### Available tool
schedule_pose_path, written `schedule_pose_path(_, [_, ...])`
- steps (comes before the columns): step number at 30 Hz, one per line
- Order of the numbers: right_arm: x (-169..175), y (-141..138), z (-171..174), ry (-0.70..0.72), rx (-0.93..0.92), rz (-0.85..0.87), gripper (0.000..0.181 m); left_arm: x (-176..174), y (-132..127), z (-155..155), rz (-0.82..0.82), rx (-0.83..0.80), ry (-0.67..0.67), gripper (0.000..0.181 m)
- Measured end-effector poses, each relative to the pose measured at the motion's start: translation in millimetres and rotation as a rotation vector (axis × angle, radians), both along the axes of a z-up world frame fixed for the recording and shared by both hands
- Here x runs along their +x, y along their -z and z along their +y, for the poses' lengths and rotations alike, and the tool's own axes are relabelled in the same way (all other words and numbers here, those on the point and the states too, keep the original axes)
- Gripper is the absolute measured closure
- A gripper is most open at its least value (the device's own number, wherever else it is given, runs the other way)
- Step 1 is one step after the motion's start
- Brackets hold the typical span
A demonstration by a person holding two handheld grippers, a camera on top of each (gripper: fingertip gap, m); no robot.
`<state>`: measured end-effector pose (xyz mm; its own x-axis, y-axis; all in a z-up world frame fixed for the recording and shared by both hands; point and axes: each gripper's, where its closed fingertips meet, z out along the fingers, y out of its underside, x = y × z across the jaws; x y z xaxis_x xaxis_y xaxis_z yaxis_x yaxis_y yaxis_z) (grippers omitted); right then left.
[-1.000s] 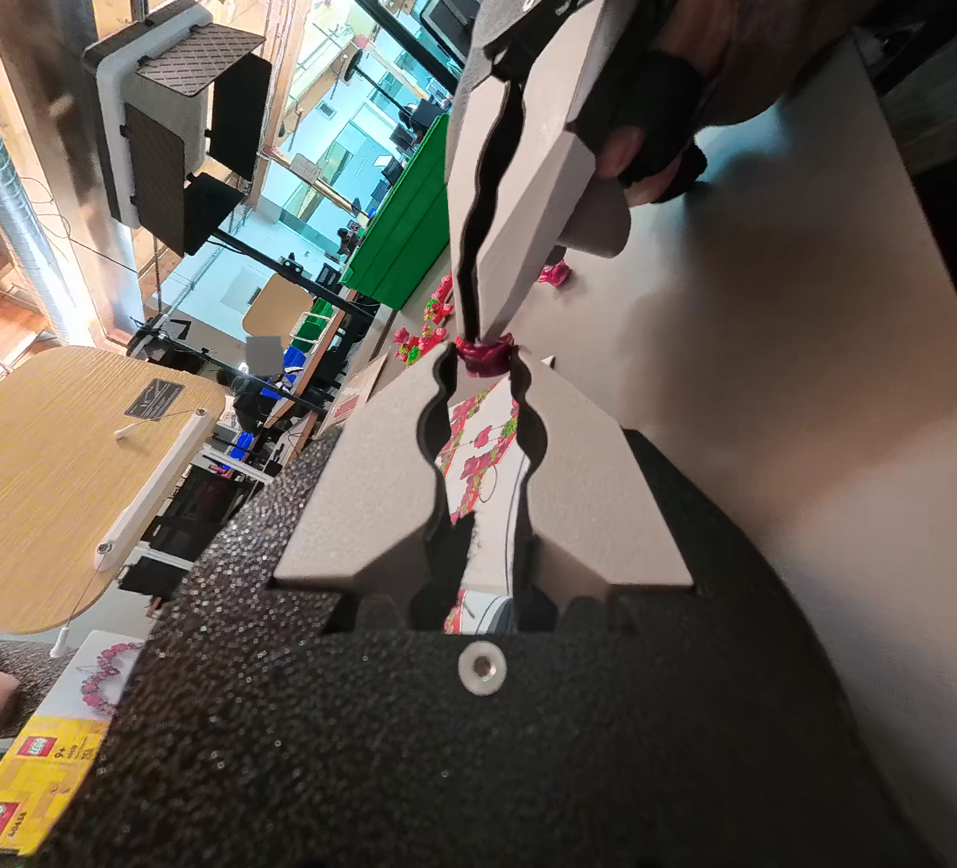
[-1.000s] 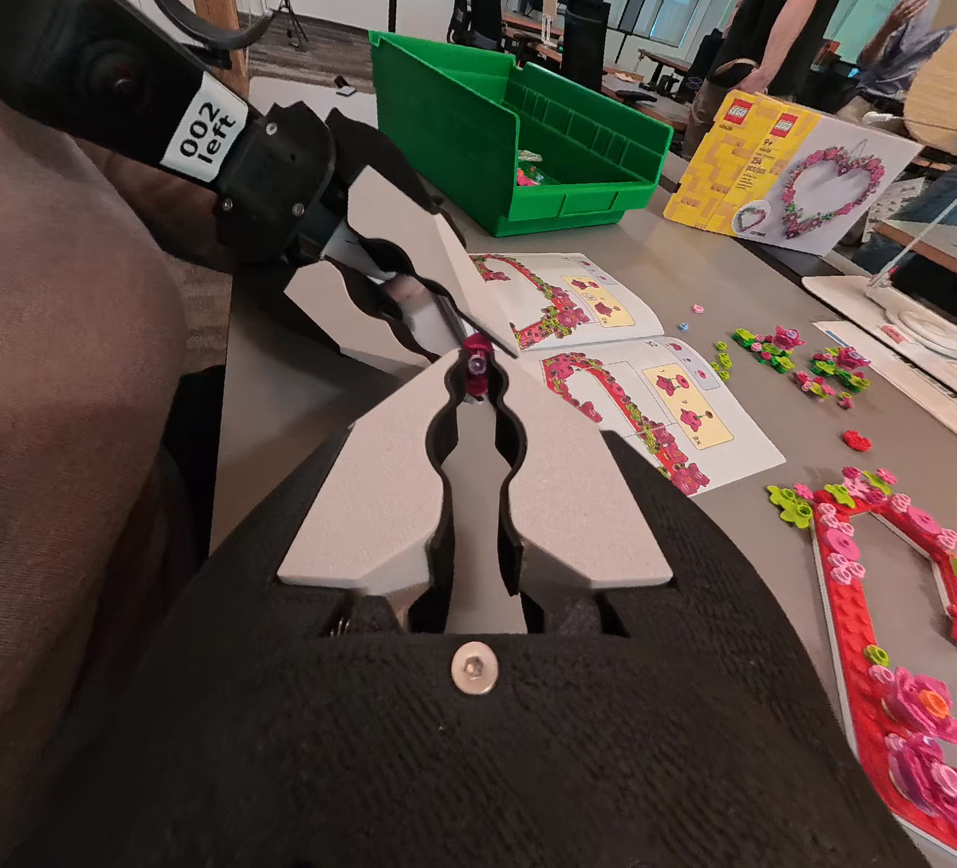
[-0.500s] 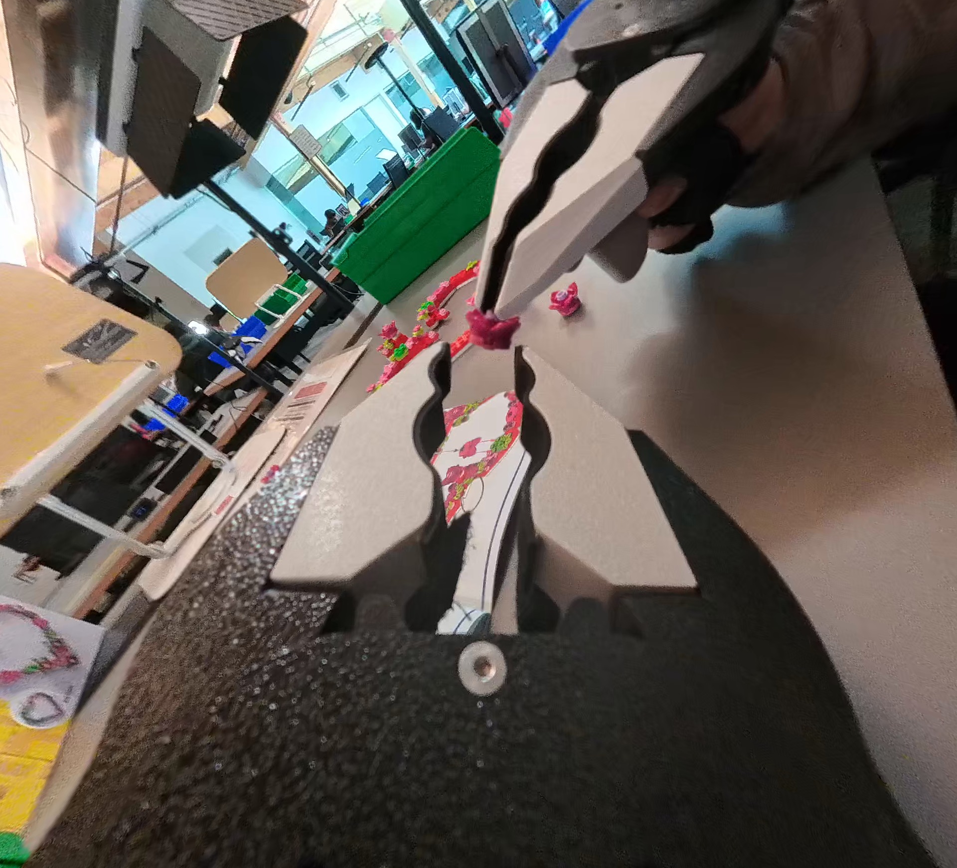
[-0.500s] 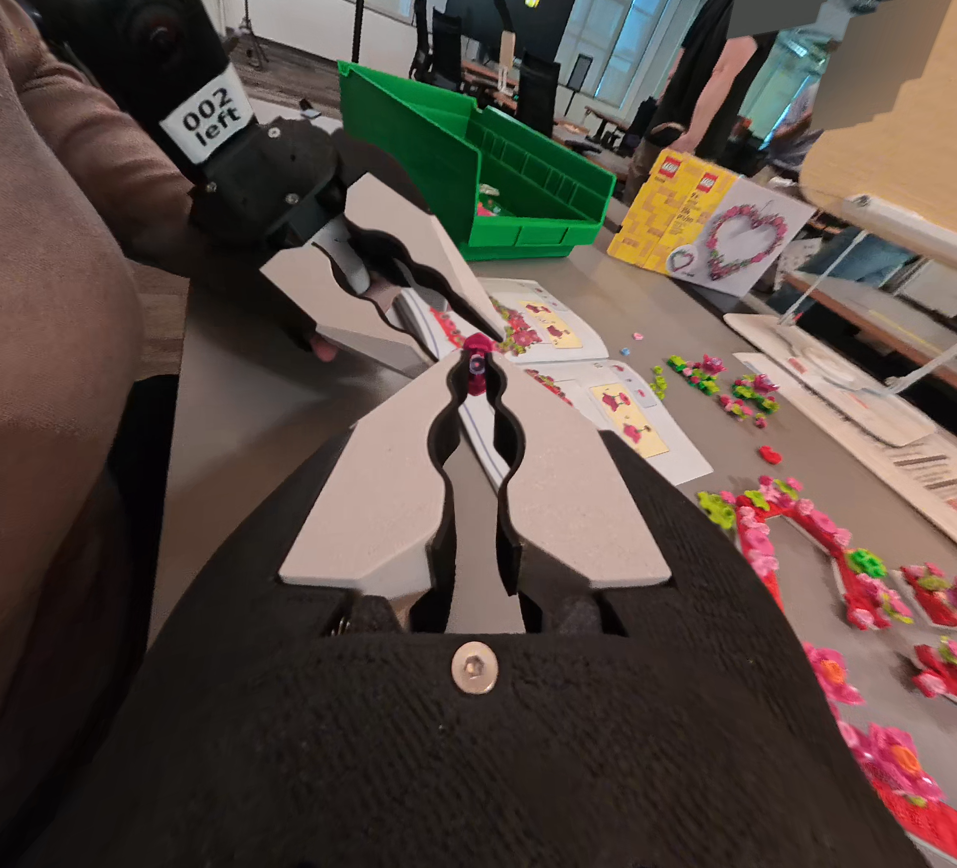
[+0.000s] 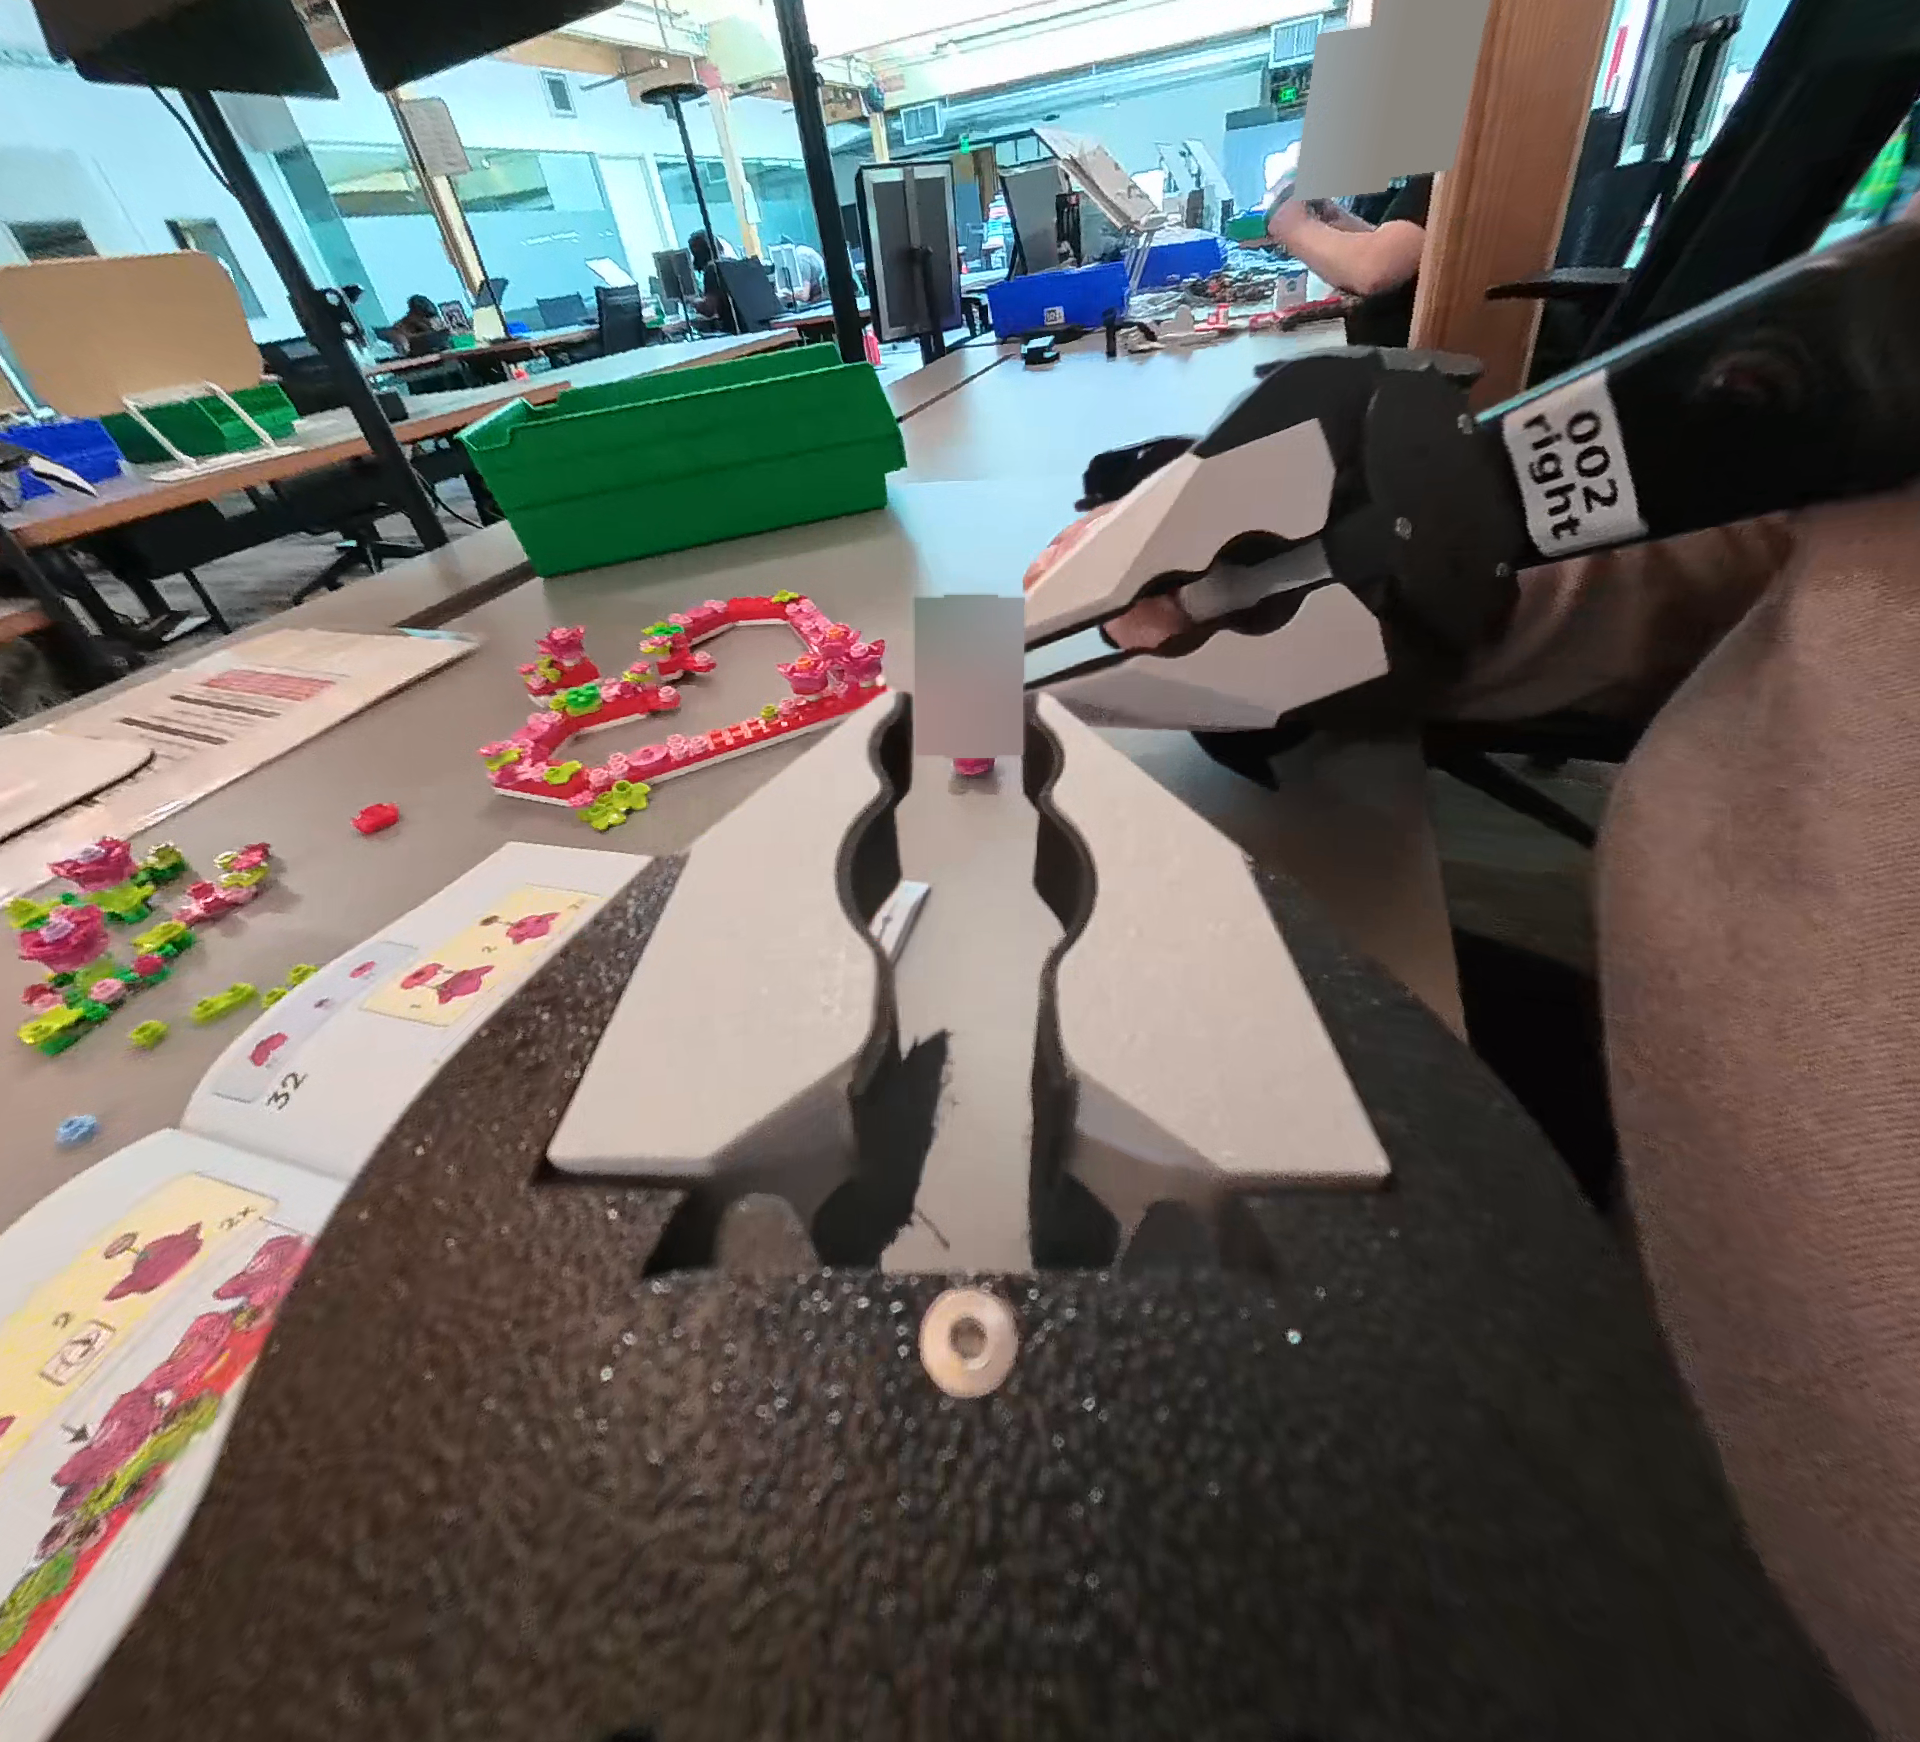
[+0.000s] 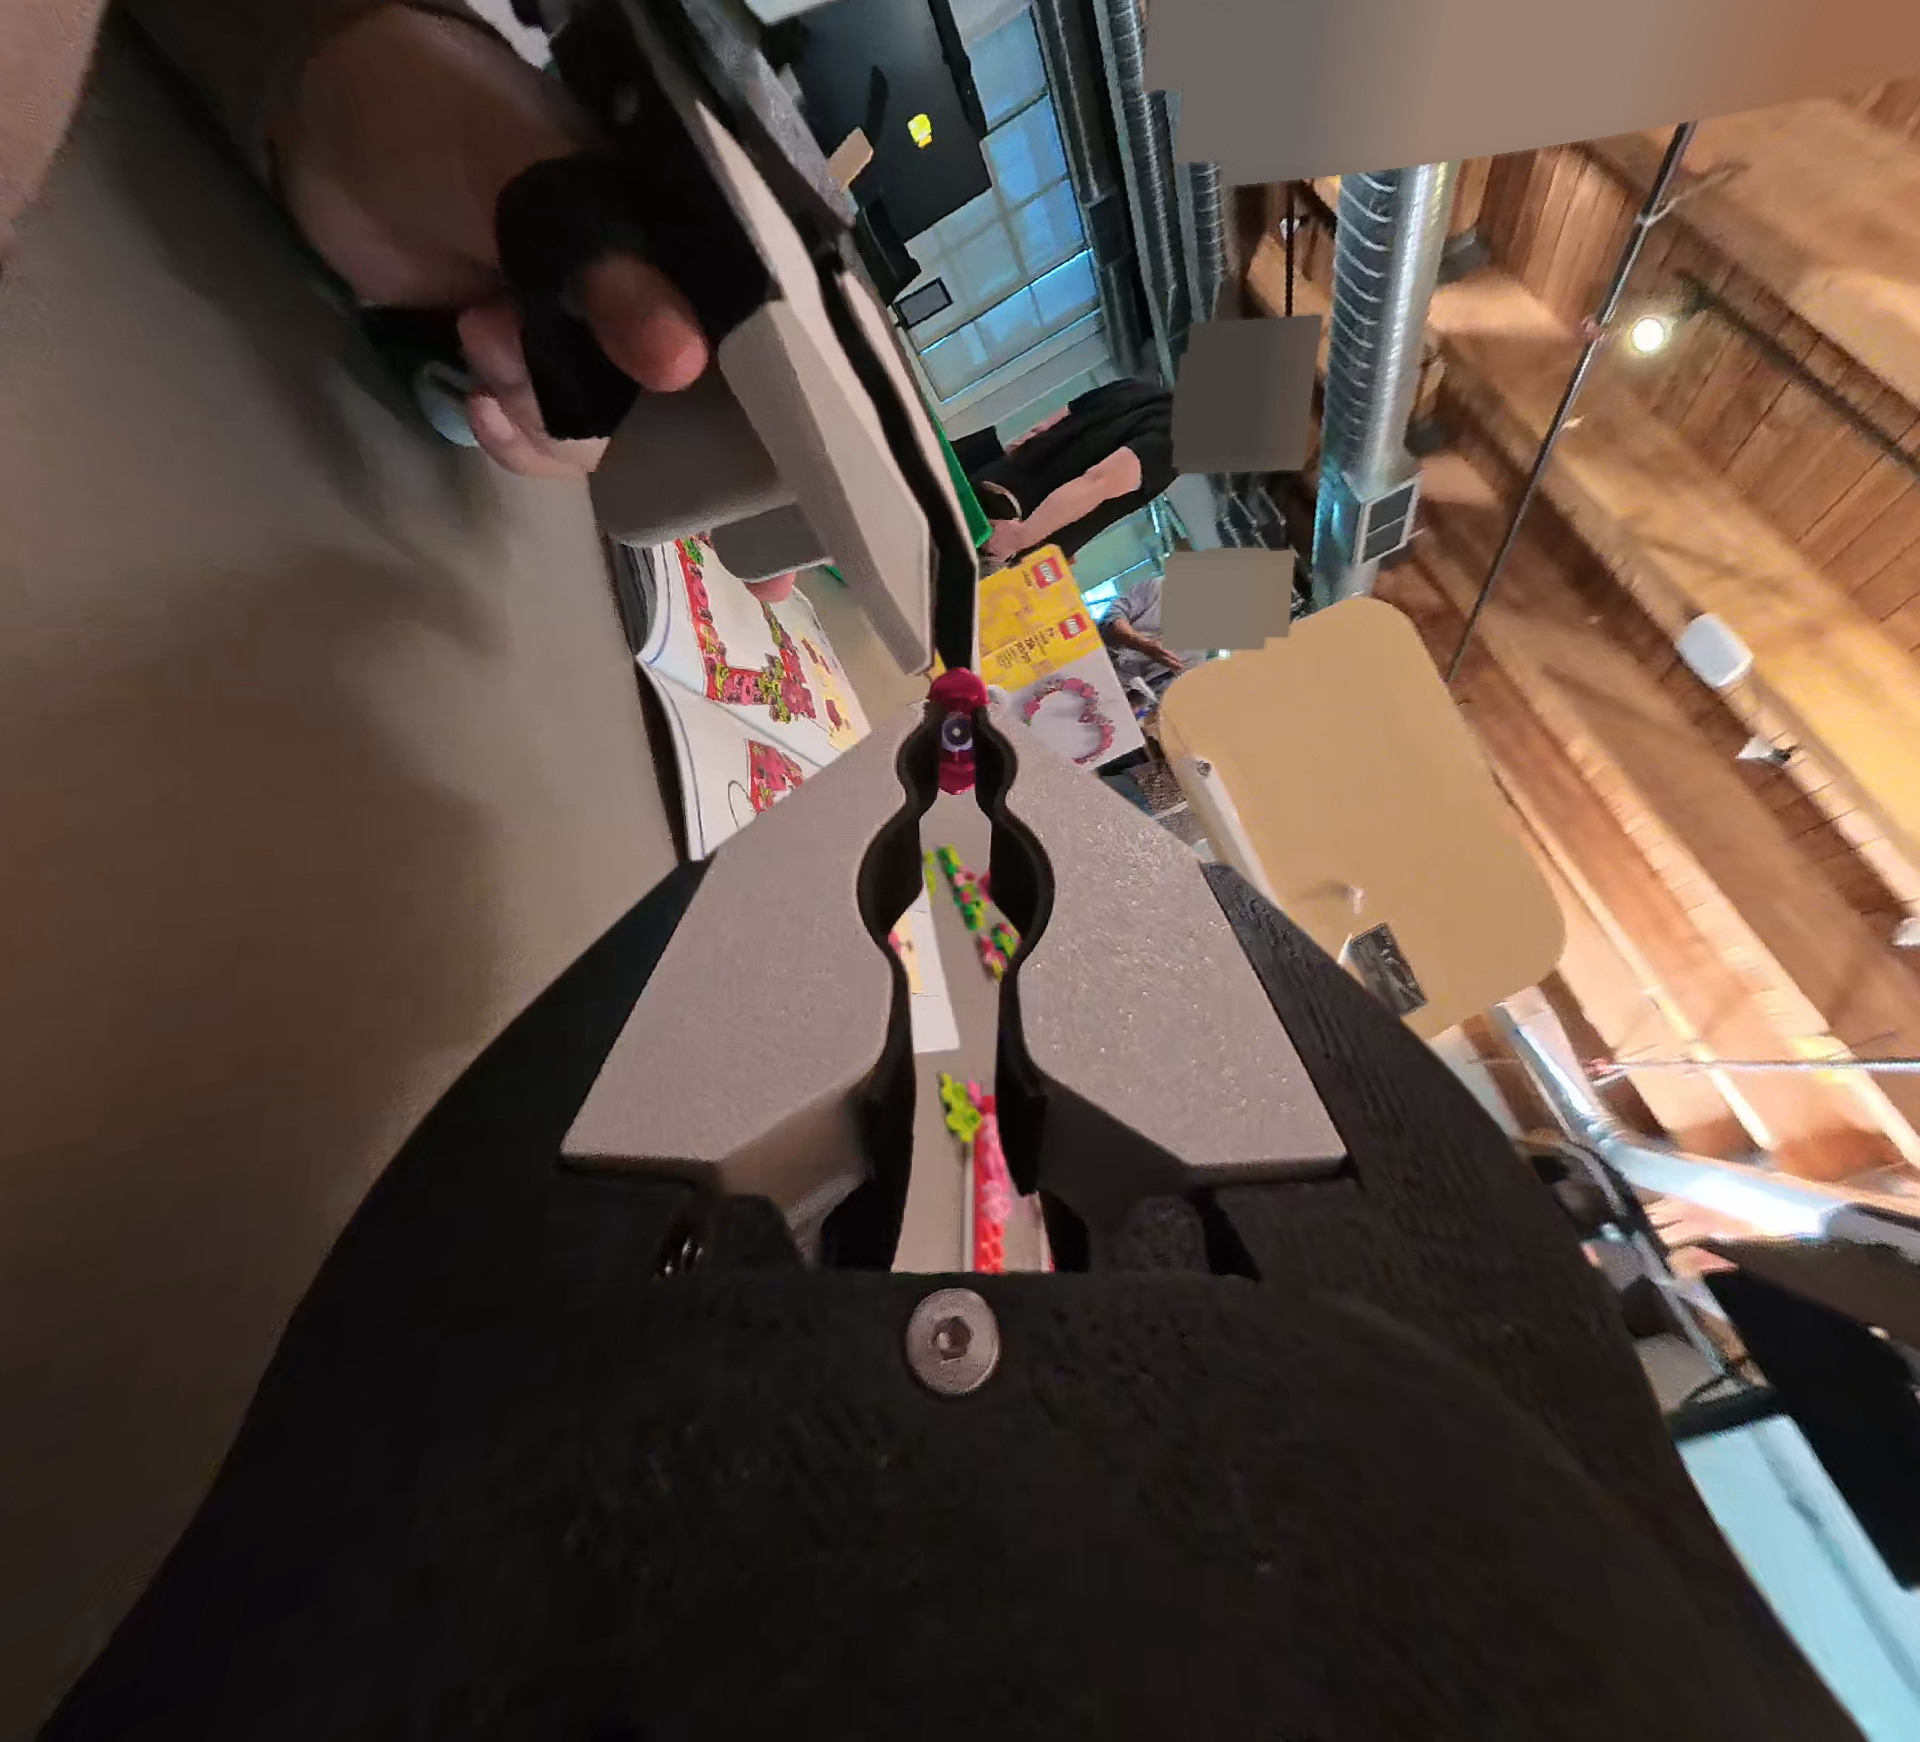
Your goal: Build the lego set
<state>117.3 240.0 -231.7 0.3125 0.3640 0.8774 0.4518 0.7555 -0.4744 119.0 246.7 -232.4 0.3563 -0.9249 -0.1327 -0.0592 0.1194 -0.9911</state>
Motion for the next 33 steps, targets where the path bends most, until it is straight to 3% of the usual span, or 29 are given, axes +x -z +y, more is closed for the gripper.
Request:
schedule_pose_path(7, [-1.0, 0.5, -2.2, 0.003, 0.039, -0.011, 0.178, 0.9, 0.5, -0.7, 0.005, -0.006, 0.002, 0.17])
schedule_pose_path(24, [-0.1, 1.0, 0.3, -0.008, -0.015, 0.022, 0.178, -2.6, -3.5, -0.9, -0.014, 0.025, 0.015, 0.162])
schedule_pose_path(28, [0.6, -1.6, 1.9, -0.057, -0.169, 0.093, 0.178, -1.0, -3.3, -2.5, -0.007, 0.008, 0.037, 0.153])
schedule_pose_path(33, [0.6, -8.5, -0.3, -0.233, -0.576, 0.271, 0.178, 3.1, 0.2, -8.8, 0.07, 0.12, 0.058, 0.135])
